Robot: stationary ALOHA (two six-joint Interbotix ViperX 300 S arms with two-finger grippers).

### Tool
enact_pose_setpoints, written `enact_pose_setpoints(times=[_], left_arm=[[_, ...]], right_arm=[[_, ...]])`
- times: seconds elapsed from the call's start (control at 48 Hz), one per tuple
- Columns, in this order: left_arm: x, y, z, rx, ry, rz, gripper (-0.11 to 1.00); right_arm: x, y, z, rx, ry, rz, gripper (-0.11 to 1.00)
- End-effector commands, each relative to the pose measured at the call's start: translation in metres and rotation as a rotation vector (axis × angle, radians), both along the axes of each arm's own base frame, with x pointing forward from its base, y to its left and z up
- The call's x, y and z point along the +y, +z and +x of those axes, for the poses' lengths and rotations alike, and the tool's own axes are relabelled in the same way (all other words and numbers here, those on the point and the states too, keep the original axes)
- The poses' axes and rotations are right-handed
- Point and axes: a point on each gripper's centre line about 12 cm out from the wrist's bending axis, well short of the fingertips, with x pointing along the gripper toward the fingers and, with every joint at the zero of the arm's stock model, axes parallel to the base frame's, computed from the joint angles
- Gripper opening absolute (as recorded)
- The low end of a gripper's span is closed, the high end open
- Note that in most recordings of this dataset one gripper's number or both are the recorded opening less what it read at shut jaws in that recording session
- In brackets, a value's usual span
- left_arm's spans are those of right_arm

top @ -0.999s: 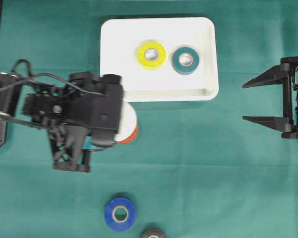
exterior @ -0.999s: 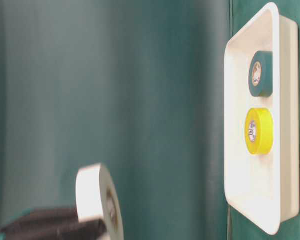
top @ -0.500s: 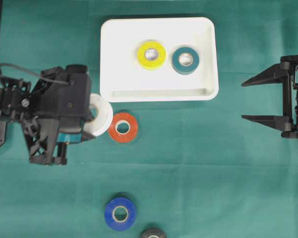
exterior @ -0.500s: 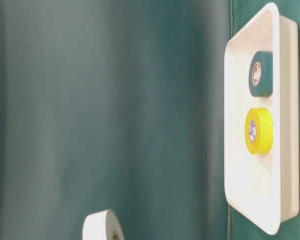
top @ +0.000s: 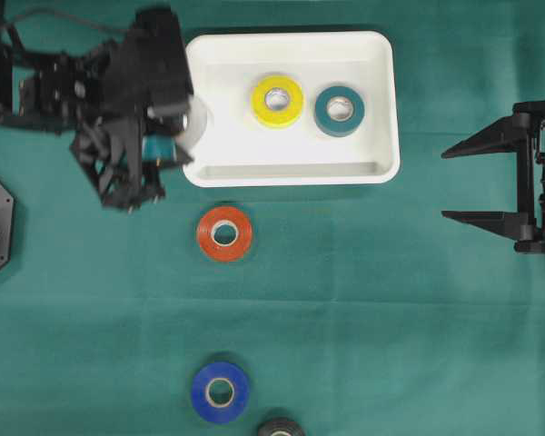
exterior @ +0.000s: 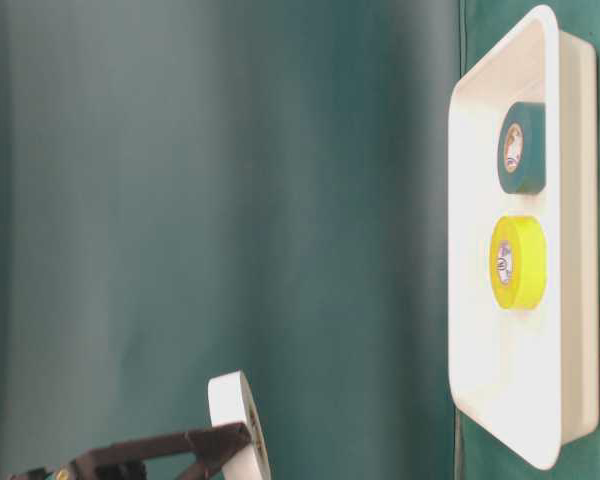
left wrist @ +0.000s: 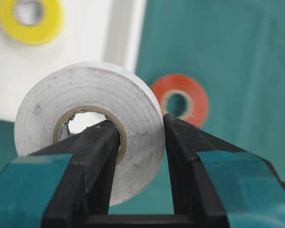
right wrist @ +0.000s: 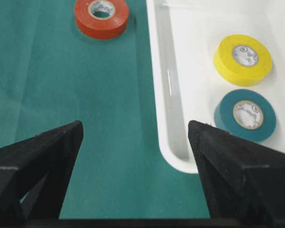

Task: Pick up the tape from a random location and place it into the white case.
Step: 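Lift the white roll with the left gripper toward the tray's left end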

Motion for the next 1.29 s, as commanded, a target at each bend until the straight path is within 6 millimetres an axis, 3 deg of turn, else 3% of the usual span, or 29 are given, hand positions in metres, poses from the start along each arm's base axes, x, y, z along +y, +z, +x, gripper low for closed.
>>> enact_pose_setpoints(times=[0.0,0.583,1.27], left_arm=[[0.013,0.013,0.003,-0.047,0.034,0.013,0.25],[0.087,0.014,0.000,-0.064,0.196,0.060,0.25],[0.090,0.012,-0.002,-0.060,0.208,0.058,0.25]], right_arm=[[0.000,0.009,0.004,-0.024,0.002,-0.006,0.86],[-0.001,0.008,0.003,-0.014,-0.002,-0.005,0.86],[-0.001,0.008,0.003,-0.014,-0.001,-0.007,0.86]])
